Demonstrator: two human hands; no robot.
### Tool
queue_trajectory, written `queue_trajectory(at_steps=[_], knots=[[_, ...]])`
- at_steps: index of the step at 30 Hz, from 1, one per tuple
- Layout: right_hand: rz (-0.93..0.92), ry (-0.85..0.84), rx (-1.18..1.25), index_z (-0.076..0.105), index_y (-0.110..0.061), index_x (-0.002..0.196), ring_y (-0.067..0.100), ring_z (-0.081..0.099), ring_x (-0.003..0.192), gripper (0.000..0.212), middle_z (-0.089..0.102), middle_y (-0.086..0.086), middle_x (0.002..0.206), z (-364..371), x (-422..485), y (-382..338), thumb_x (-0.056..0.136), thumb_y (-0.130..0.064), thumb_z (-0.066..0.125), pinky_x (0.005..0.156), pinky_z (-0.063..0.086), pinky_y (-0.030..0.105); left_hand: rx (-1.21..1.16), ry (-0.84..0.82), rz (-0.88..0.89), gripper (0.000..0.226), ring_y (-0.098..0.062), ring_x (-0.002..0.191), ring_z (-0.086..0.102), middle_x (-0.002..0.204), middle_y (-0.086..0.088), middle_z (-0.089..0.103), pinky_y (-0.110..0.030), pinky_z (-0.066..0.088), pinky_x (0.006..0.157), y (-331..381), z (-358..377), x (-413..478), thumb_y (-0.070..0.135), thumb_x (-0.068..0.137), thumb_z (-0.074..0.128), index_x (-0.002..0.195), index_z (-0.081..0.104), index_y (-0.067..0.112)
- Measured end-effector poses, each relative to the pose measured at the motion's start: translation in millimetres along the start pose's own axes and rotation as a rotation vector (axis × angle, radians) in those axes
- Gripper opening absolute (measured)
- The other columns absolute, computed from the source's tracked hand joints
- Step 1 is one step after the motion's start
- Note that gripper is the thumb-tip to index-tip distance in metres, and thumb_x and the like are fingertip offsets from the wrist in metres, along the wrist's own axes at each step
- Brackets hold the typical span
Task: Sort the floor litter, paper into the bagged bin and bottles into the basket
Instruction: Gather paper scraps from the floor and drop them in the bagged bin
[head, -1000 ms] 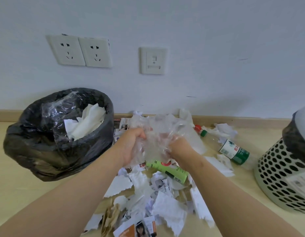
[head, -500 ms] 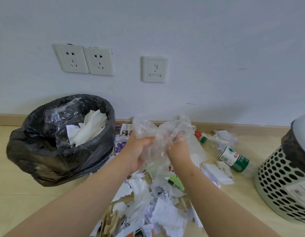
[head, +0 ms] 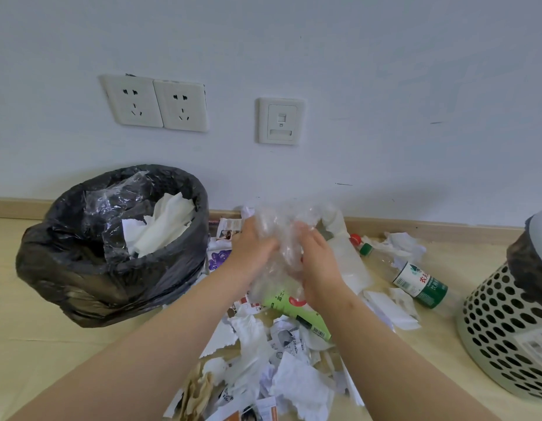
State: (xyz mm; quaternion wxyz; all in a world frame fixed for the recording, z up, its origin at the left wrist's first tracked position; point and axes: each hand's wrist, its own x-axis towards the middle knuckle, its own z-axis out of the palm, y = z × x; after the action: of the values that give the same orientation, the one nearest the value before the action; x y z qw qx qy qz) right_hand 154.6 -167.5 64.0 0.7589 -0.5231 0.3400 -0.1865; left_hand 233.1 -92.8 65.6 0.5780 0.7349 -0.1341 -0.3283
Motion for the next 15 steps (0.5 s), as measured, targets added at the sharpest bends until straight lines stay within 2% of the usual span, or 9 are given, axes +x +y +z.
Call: queue_trajectory(at_steps=[2,4,6,8,9,10,12,13,15], knots=[[-0.119,0.103,-0.212,0.061,-0.036,0.085,0.016,0.06,0.102,0.018,0.062,0.001,0.111,-1,2,6,0.093,-0.022,0.052,0.091,0.051,0.038,-0.245,-0.165,-0.144,0.076,-0.017,0.103,0.057,0.123,-0.004,0.053,-0.027,0.047,0.063,3,-4,-2,0.044,0.071,0.065,0.139,0.036,0.024],[-0.236,0.142,-0.403,0.061,-0.035,0.087,0.011,0.059,0.099,0.017,0.06,0.001,0.111,-1,1,8,0.091,-0.019,0.054,0.082,0.048,0.024,-0.311,-0.238,-0.195,0.099,-0.014,0.122,0.05,0.137,0.004,0.046,-0.031,0.05,0.073,4,-8,0,0.066,0.058,0.072,0.142,0.03,0.034],[-0.283,0.091,-0.447,0.064,-0.027,0.087,0.005,0.059,0.083,0.015,0.064,-0.003,0.093,1,-1,7,0.091,-0.015,0.055,0.069,0.046,0.011,-0.264,-0.12,-0.127,0.074,-0.011,0.117,0.05,0.129,0.006,0.051,-0.03,0.049,0.078,2,-7,1,0.052,0.076,0.068,0.136,0.033,0.028],[-0.262,0.012,-0.379,0.064,-0.024,0.081,0.002,0.053,0.066,0.018,0.059,-0.007,0.073,3,-5,4,0.089,-0.008,0.059,0.058,0.043,0.005,-0.259,0.035,-0.067,0.057,-0.017,0.103,0.061,0.12,-0.004,0.06,-0.028,0.052,0.062,1,-9,3,0.02,0.082,0.07,0.132,0.042,0.021],[-0.236,-0.015,-0.326,0.064,-0.025,0.083,0.004,0.052,0.067,0.02,0.057,-0.007,0.072,4,-6,3,0.087,-0.005,0.06,0.063,0.045,0.008,-0.294,0.066,-0.06,0.055,-0.021,0.097,0.064,0.116,-0.008,0.062,-0.027,0.052,0.055,3,-10,3,0.009,0.08,0.069,0.129,0.046,0.019],[-0.207,-0.035,-0.268,0.065,-0.023,0.089,0.007,0.054,0.071,0.02,0.058,-0.005,0.075,5,-7,2,0.087,-0.004,0.061,0.071,0.048,0.014,-0.316,0.101,-0.049,0.047,-0.02,0.091,0.063,0.11,-0.007,0.061,-0.028,0.052,0.054,5,-14,1,0.003,0.079,0.066,0.121,0.051,0.019],[-0.159,-0.047,-0.163,0.063,-0.015,0.107,0.012,0.058,0.082,0.023,0.061,0.0,0.088,8,-7,1,0.088,-0.004,0.06,0.083,0.05,0.026,-0.293,0.209,-0.02,0.029,-0.014,0.079,0.054,0.093,0.001,0.053,-0.03,0.05,0.062,14,-21,-3,0.0,0.083,0.061,0.094,0.05,0.025],[-0.143,-0.05,-0.139,0.061,-0.013,0.113,0.014,0.06,0.087,0.026,0.063,0.001,0.095,11,-6,1,0.088,-0.005,0.059,0.086,0.049,0.029,-0.27,0.279,0.021,0.027,-0.015,0.079,0.052,0.09,0.002,0.05,-0.032,0.049,0.067,19,-29,-3,0.002,0.085,0.06,0.093,0.048,0.025],[-0.132,-0.026,-0.144,0.06,-0.014,0.116,0.017,0.061,0.097,0.027,0.064,0.002,0.107,12,-5,0,0.09,-0.008,0.057,0.084,0.049,0.029,-0.155,0.44,0.172,0.032,-0.018,0.087,0.053,0.099,0.001,0.05,-0.032,0.046,0.074,28,-41,-1,0.007,0.087,0.059,0.113,0.047,0.021]])
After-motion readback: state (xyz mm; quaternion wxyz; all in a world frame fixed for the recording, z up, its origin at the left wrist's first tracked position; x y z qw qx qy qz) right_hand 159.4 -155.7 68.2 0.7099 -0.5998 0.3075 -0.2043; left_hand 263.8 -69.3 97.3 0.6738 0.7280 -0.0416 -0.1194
